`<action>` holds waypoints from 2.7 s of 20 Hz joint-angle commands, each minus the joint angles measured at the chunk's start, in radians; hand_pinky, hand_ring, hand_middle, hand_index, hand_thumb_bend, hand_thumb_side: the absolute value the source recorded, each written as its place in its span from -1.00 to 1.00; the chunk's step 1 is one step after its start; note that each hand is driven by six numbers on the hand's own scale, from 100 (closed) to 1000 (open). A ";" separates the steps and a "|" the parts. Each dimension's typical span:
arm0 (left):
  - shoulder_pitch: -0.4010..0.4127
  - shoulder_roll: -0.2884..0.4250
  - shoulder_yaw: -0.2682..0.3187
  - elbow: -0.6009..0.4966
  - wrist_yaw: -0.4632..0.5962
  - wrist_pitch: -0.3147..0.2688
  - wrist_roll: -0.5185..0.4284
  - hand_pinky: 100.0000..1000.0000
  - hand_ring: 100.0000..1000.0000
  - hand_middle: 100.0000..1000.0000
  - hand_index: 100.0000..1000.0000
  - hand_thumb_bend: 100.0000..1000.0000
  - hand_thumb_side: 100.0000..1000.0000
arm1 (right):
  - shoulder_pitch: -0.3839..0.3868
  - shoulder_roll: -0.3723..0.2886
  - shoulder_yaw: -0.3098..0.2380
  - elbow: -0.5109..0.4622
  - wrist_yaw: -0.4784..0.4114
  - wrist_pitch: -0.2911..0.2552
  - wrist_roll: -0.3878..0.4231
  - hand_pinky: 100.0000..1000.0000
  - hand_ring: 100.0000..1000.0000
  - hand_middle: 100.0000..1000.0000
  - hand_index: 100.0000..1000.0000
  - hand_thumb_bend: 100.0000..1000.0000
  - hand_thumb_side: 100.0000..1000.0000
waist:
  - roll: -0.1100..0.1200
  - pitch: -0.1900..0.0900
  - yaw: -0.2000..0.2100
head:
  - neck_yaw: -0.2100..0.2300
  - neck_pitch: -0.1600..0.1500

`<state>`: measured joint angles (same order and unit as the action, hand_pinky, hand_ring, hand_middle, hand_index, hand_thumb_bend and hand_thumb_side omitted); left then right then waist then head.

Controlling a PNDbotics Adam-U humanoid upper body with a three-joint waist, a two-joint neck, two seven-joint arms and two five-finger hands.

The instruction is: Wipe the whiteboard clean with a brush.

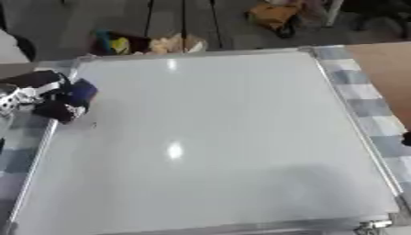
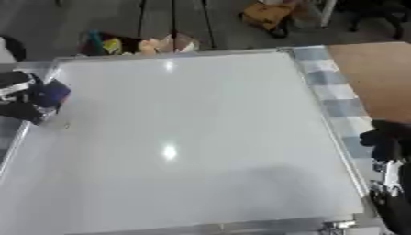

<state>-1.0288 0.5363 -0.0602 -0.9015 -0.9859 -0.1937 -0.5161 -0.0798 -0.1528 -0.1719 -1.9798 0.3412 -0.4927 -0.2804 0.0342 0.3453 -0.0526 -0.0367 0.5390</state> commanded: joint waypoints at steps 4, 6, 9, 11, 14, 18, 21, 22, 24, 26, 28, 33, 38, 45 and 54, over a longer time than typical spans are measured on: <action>-0.019 0.018 -0.010 -0.023 -0.005 -0.012 -0.021 -0.11 -0.01 -0.54 -0.51 -1.00 0.14 | -0.005 -0.003 -0.004 -0.020 0.000 0.001 0.004 -0.18 -0.04 -0.26 0.28 -1.00 0.31 | -0.002 -0.020 0.001 | 0.001 0.000; -0.018 0.017 -0.013 -0.024 -0.005 -0.013 -0.030 -0.10 -0.02 -0.54 -0.51 -1.00 0.14 | -0.004 -0.003 -0.005 -0.020 -0.002 0.001 0.003 -0.18 -0.04 -0.26 0.28 -1.00 0.31 | -0.003 -0.021 0.001 | 0.001 0.000; -0.015 0.015 -0.017 -0.021 -0.009 -0.013 -0.046 -0.08 -0.02 -0.54 -0.50 -1.00 0.15 | -0.004 -0.002 -0.006 -0.020 -0.003 0.002 0.002 -0.18 -0.04 -0.26 0.28 -1.00 0.31 | -0.003 -0.021 0.001 | -0.001 0.001; -0.013 0.014 -0.019 -0.017 -0.016 -0.012 -0.055 -0.07 -0.01 -0.54 -0.49 -1.00 0.15 | -0.004 -0.002 -0.005 -0.020 -0.004 0.002 0.002 -0.18 -0.05 -0.26 0.28 -1.00 0.31 | -0.004 -0.021 0.002 | -0.002 0.002; -0.013 0.012 -0.020 -0.012 -0.028 -0.013 -0.062 -0.06 -0.01 -0.54 -0.48 -1.00 0.15 | -0.004 -0.001 -0.006 -0.020 -0.005 0.002 0.002 -0.18 -0.05 -0.26 0.28 -1.00 0.31 | -0.005 -0.022 0.003 | -0.003 0.003; -0.008 0.010 -0.023 -0.006 -0.043 -0.017 -0.065 -0.04 0.00 -0.52 -0.43 -1.00 0.20 | -0.003 -0.001 -0.006 -0.020 -0.007 0.001 0.000 -0.18 -0.05 -0.26 0.27 -1.00 0.30 | -0.007 -0.022 0.005 | -0.005 0.002; -0.006 0.009 -0.026 -0.001 -0.054 -0.023 -0.069 0.00 0.02 -0.49 -0.32 -1.00 0.24 | -0.003 0.000 -0.007 -0.020 -0.007 0.001 -0.001 -0.18 -0.05 -0.26 0.27 -1.00 0.30 | -0.008 -0.022 0.006 | -0.006 0.002; -0.005 0.009 -0.027 -0.001 -0.057 -0.026 -0.072 0.02 0.04 -0.44 -0.26 -1.00 0.28 | -0.003 0.000 -0.007 -0.020 -0.008 0.001 -0.001 -0.18 -0.05 -0.26 0.27 -1.00 0.30 | -0.008 -0.022 0.006 | -0.006 0.002; -0.004 0.008 -0.028 0.000 -0.062 -0.033 -0.079 0.04 0.08 -0.37 -0.25 -1.00 0.30 | -0.003 0.001 -0.007 -0.020 -0.009 0.002 -0.001 -0.18 -0.05 -0.26 0.27 -1.00 0.30 | -0.009 -0.023 0.007 | -0.007 0.001; -0.003 0.008 -0.028 0.001 -0.067 -0.038 -0.083 0.05 0.10 -0.30 -0.24 -1.00 0.31 | -0.002 0.001 -0.007 -0.020 -0.010 0.002 -0.001 -0.18 -0.05 -0.26 0.27 -1.00 0.30 | -0.010 -0.024 0.008 | -0.008 -0.002; -0.001 0.008 -0.029 0.003 -0.075 -0.042 -0.089 0.07 0.14 -0.22 -0.23 -1.00 0.34 | -0.002 0.000 -0.008 -0.020 -0.012 0.002 -0.003 -0.18 -0.05 -0.26 0.27 -1.00 0.29 | -0.010 -0.024 0.008 | -0.008 -0.002; 0.002 0.005 -0.032 0.008 -0.091 -0.063 -0.108 0.11 0.21 -0.09 -0.17 -1.00 0.41 | -0.001 0.000 -0.010 -0.020 -0.015 0.005 -0.009 -0.18 -0.05 -0.27 0.27 -1.00 0.28 | -0.010 -0.026 0.008 | -0.009 -0.002; 0.004 0.003 -0.032 0.013 -0.106 -0.073 -0.117 0.14 0.29 0.11 -0.16 -1.00 0.42 | 0.000 0.000 -0.010 -0.020 -0.016 0.006 -0.014 -0.18 -0.05 -0.27 0.27 -1.00 0.28 | -0.011 -0.027 0.009 | -0.009 -0.003; 0.007 -0.002 -0.036 0.015 -0.109 -0.086 -0.123 0.14 0.30 0.09 -0.15 -1.00 0.55 | 0.000 0.000 -0.012 -0.020 -0.016 0.008 -0.015 -0.18 -0.05 -0.27 0.27 -1.00 0.28 | -0.011 -0.028 0.012 | -0.007 0.001; 0.009 -0.011 -0.049 0.022 -0.129 -0.110 -0.132 0.15 0.29 -0.03 -0.13 -1.00 0.58 | 0.000 0.000 -0.012 -0.020 -0.018 0.011 -0.020 -0.18 -0.05 -0.27 0.27 -1.00 0.27 | -0.012 -0.029 0.018 | -0.005 0.008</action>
<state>-1.0194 0.5174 -0.1012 -0.8915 -1.1036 -0.2972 -0.6427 -0.0785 -0.1455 -0.1782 -1.9798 0.3311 -0.4801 -0.2964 0.0260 0.3326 -0.0368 -0.0447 0.5439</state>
